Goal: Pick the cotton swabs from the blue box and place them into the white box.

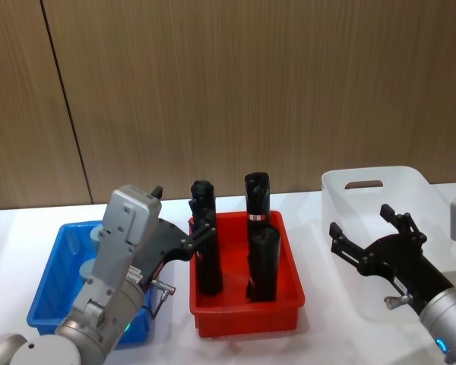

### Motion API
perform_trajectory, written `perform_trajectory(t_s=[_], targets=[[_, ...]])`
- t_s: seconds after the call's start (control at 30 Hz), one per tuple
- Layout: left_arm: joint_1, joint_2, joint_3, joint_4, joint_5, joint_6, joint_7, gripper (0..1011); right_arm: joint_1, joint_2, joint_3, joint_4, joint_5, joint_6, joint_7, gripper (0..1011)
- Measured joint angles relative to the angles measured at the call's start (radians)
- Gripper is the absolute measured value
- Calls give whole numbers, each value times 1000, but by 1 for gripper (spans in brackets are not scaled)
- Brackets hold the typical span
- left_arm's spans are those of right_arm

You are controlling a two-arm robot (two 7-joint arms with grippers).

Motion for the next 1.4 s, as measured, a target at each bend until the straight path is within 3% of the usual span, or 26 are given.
perform_trajectory(t_s=[0.27,0.57,0.9,1.4], targets=[[1,6,-5,1,1,3,-7,1004,0,0,0,0,0,0,0,1001],[16,41,-29,-3,-7,29,-18,1004,0,0,0,0,0,0,0,1001],[63,97,-66,-26,-73,64,25,1004,0,0,0,0,0,0,0,1001],[106,145,-112,-17,-196,117,69,1004,0,0,0,0,0,0,0,1002]])
